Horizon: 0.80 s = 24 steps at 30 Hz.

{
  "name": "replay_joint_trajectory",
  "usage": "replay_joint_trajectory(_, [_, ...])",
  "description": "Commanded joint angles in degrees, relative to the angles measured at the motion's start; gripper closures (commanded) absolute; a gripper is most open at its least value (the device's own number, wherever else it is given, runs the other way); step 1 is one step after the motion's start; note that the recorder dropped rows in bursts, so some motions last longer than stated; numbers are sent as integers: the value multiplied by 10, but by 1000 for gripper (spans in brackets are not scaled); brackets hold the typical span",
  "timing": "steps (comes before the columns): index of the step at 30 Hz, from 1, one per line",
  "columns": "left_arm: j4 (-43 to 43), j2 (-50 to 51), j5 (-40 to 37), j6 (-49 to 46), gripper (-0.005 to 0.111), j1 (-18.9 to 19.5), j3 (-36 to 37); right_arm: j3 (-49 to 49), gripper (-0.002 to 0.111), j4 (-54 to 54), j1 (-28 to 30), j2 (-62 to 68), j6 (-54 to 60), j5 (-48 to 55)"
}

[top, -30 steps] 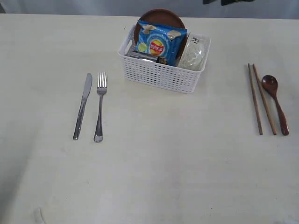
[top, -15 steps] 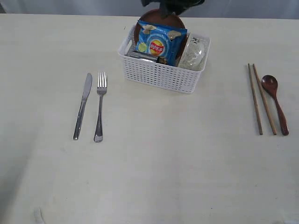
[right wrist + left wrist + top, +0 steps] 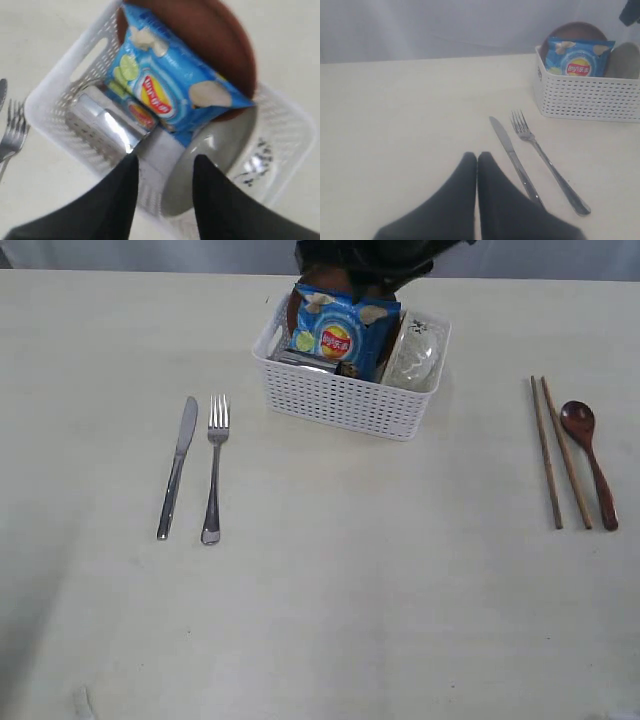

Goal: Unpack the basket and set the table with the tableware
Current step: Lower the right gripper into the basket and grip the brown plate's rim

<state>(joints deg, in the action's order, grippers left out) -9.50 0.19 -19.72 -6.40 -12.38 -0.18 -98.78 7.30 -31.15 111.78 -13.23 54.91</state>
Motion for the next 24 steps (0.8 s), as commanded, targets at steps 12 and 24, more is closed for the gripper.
replay_joint_trajectory(12, [2,-2,1,1,107,-3,2,-44,73,-18,63,28,211,-42])
replay_joint_trajectory(24, [2,-2,1,1,107,-3,2,-44,46,-287,149,79,523,-62])
